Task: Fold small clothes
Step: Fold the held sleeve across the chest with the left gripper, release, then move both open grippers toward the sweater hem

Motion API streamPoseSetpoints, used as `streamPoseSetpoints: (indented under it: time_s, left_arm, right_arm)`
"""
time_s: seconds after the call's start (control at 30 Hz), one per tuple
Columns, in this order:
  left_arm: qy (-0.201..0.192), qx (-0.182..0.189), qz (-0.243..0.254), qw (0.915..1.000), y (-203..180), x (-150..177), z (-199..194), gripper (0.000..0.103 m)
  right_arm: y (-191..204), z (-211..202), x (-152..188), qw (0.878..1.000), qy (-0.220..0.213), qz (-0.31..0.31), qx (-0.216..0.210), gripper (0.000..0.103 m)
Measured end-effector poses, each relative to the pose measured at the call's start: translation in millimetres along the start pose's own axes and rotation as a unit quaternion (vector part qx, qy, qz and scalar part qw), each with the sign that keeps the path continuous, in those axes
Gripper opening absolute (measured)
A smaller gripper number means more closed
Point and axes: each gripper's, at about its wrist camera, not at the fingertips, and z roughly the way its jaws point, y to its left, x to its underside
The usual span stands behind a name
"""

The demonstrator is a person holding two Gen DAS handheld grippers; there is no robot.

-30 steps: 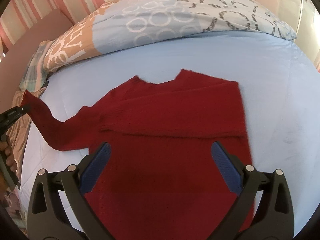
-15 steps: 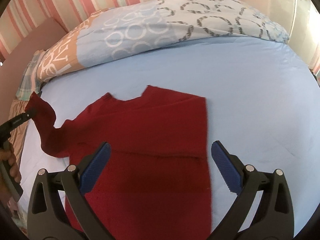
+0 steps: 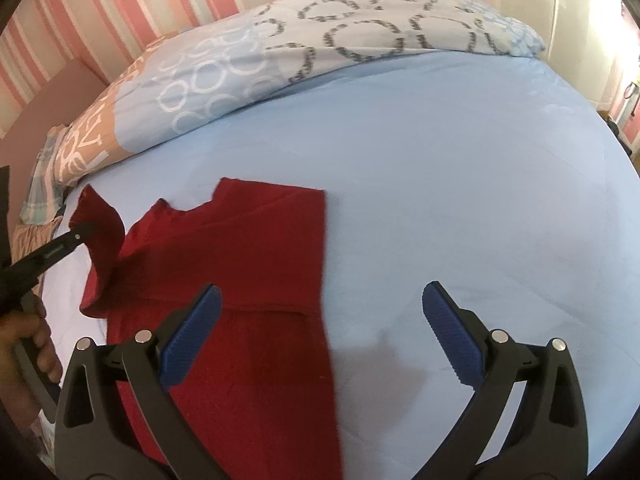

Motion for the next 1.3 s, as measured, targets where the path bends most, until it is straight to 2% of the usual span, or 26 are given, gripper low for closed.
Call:
streamPoseSetpoints:
  time_s: [0.27,0.63,0.8,0.87,0.93,1.0,1.03,1.17,1.3]
  left_arm:
    - [0.019,0.006,0.028,0.9994,-58,11,27,0.013]
    - [0.038,0.047,0.064,0.9962,-135,30,49,0.013]
    - [0.052,0.044,0.080,0.9944,-159,36,70,0.014]
    - [0.064,0.039,0.084,0.9936,-160,40,79,0.019]
    - [0.061,0.033,0.083,0.9941,-157,41,82,0.032]
    - [0.049,0.029,0.083,0.9949,-153,41,77,0.058]
    - [0.042,0.025,0.080,0.9956,-149,41,72,0.079]
    - [0.023,0.037,0.059,0.9973,-126,41,55,0.081]
    - [0.016,0.026,0.044,0.9986,-91,41,43,0.081]
  right_arm:
    - [-34,1,-2,1.000,-0.004,0.019,0.005,0.100]
    - [-58,7,-3,1.000,-0.003,0.025,0.017,0.100]
    - [-63,8,-2,0.999,-0.002,0.026,0.023,0.100]
    - [-63,8,-1,0.999,-0.002,0.026,0.025,0.100]
    - [-63,8,-1,0.999,-0.002,0.025,0.026,0.100]
    - [-60,10,-1,0.999,-0.002,0.021,0.027,0.100]
    - [-58,12,-1,0.999,-0.001,0.019,0.028,0.100]
    - [-47,18,0,0.999,0.003,0.023,0.026,0.100]
    - [-25,26,0,1.000,0.008,0.011,0.023,0.100]
